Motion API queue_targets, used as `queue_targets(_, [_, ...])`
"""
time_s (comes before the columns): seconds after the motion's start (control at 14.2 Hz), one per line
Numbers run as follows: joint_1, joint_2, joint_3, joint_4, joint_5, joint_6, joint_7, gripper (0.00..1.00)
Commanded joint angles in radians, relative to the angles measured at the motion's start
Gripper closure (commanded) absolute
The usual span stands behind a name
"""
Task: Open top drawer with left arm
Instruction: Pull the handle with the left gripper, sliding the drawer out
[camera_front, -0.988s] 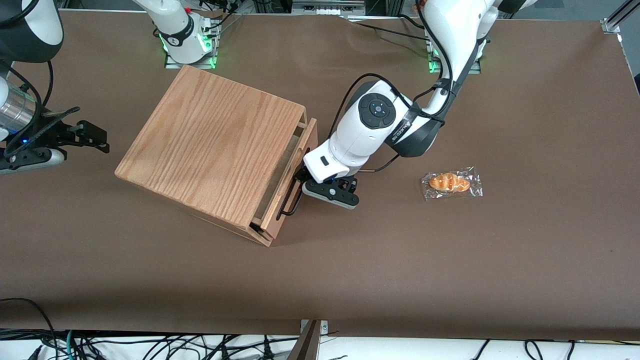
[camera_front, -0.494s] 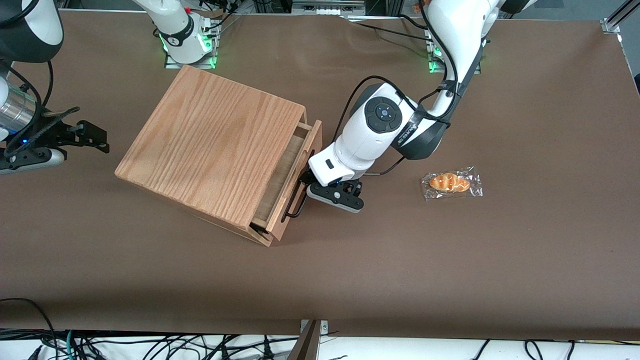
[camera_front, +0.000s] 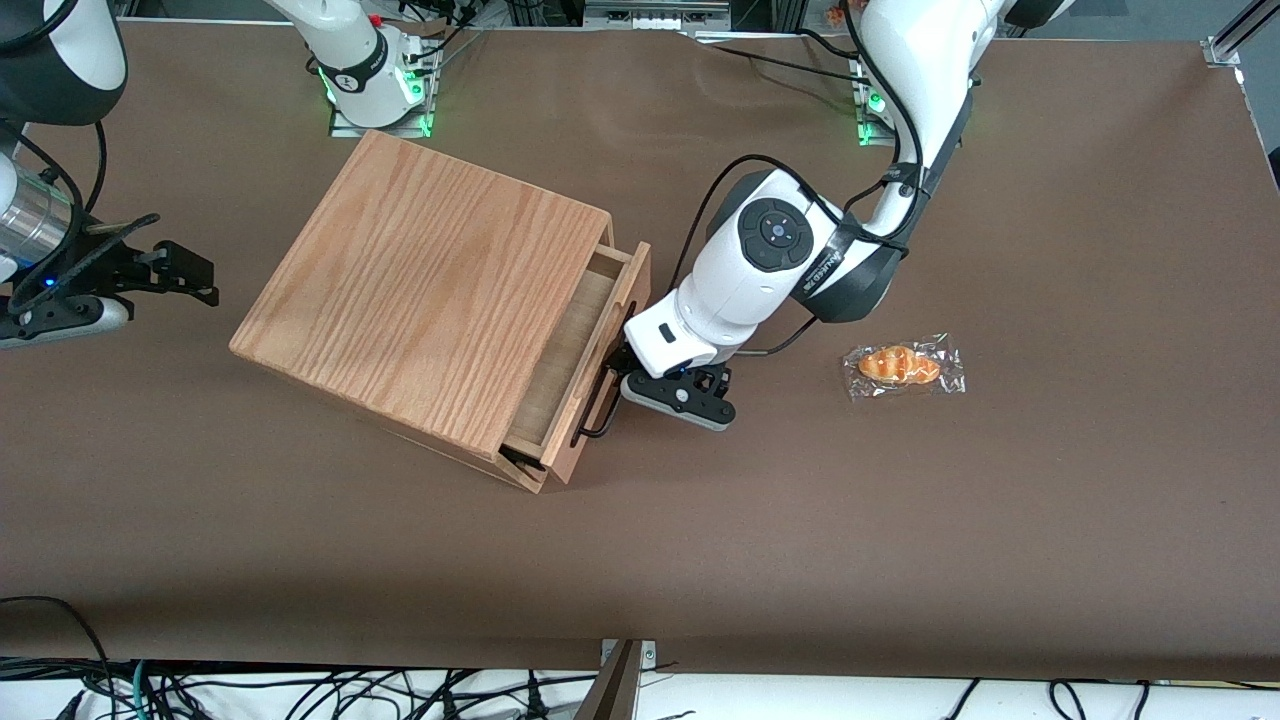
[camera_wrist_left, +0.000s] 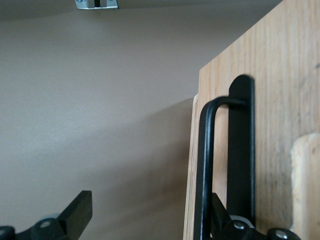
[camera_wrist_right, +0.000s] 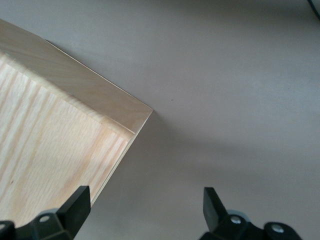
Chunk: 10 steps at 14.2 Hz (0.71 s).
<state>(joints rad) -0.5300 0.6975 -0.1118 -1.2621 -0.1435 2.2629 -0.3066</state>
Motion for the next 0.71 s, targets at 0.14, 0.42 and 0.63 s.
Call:
queue_targets(0.14, [0.018,-0.006,-0.002,0.018,0.022,-0.014,0.006,0.0])
queue_targets(0.42, [0.019,-0.013,-0.002,0.017,0.024,-0.034,0.009,0.0])
queue_targets(0.63, [0.021,-0.016,-0.002,0.003,0.019,-0.036,0.058,0.0])
